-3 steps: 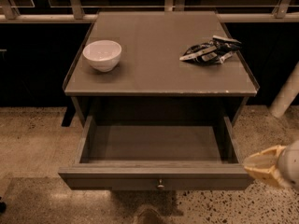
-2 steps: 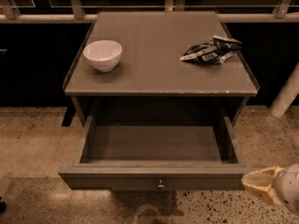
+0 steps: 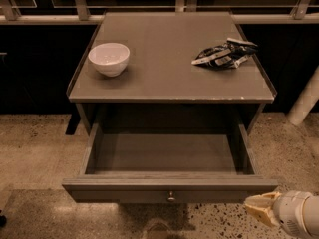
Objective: Close top drawer
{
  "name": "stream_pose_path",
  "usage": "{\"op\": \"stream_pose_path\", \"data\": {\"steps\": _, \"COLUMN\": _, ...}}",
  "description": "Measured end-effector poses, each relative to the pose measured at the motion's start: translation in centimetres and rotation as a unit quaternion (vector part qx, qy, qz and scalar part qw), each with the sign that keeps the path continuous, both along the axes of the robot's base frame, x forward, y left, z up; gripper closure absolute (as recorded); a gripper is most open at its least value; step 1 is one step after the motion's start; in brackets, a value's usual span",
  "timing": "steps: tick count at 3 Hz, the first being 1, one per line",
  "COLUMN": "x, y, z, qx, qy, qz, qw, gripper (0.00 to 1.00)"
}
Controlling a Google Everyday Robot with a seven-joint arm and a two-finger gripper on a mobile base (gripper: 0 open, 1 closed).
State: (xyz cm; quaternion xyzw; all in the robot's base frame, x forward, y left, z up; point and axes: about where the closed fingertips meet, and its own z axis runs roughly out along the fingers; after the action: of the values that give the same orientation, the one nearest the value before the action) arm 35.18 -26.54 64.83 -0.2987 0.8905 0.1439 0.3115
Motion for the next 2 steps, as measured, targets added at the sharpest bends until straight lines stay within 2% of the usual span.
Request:
{"op": "stream_pose_path", "data": {"steps": 1, "x": 1.9, "y": 1.1, "z": -2.7, "qx": 0.019, "qy": 0.008, "qz": 0.011, "qw": 0.9997, "gripper": 1.0}}
{"op": "stream_pose_path", "data": {"steps": 2, "x": 3.9, "y": 2.2, "z": -4.2, "qx": 0.024, "qy": 0.009, "qz": 0.03, "qw": 0.9992, "gripper": 1.0}}
